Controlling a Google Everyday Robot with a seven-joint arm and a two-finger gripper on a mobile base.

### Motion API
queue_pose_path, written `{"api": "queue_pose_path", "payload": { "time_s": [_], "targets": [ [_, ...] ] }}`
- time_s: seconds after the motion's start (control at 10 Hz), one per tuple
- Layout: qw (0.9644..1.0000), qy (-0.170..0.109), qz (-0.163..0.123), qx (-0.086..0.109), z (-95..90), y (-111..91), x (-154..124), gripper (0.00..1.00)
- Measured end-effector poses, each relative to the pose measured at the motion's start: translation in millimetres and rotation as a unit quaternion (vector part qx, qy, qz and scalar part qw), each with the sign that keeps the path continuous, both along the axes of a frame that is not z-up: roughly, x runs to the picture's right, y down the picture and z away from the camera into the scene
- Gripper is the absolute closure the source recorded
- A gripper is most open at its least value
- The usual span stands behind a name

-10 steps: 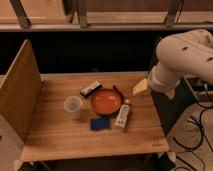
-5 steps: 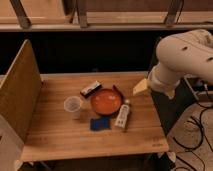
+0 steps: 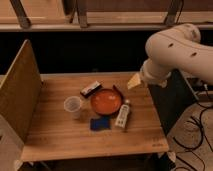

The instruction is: Pick up the ceramic bowl

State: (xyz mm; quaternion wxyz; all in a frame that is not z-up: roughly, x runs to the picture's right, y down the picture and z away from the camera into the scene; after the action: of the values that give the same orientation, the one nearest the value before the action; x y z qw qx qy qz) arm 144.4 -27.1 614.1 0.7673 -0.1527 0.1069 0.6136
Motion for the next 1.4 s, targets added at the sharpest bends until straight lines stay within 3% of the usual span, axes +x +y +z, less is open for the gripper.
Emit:
{"api": "queue_pose_path", "payload": {
  "time_s": [0.1,0.2,0.4,0.6,0.9,1.1,1.4],
  "targets": [
    [0.9987,-0.036,-0.035,-0.002,14.8,-5.6,-29.6,0.20],
    [0.9945,-0.078,-0.069,-0.014,34.7,-3.2,-62.8,0.20],
    [0.9868,-0.120,-0.105,-0.026,64.6,1.6,-90.8,0.20],
    [0.9812,-0.142,-0.127,-0.029,82.7,3.5,-109.1,0.20],
    [0.9807,-0.144,-0.129,-0.029,83.8,3.7,-110.0,0.20],
    [0.9800,-0.134,-0.145,-0.026,92.3,0.9,-105.9,0.20],
    [0.9838,-0.089,-0.151,-0.036,138.1,4.3,-100.2,0.20]
  ]
}}
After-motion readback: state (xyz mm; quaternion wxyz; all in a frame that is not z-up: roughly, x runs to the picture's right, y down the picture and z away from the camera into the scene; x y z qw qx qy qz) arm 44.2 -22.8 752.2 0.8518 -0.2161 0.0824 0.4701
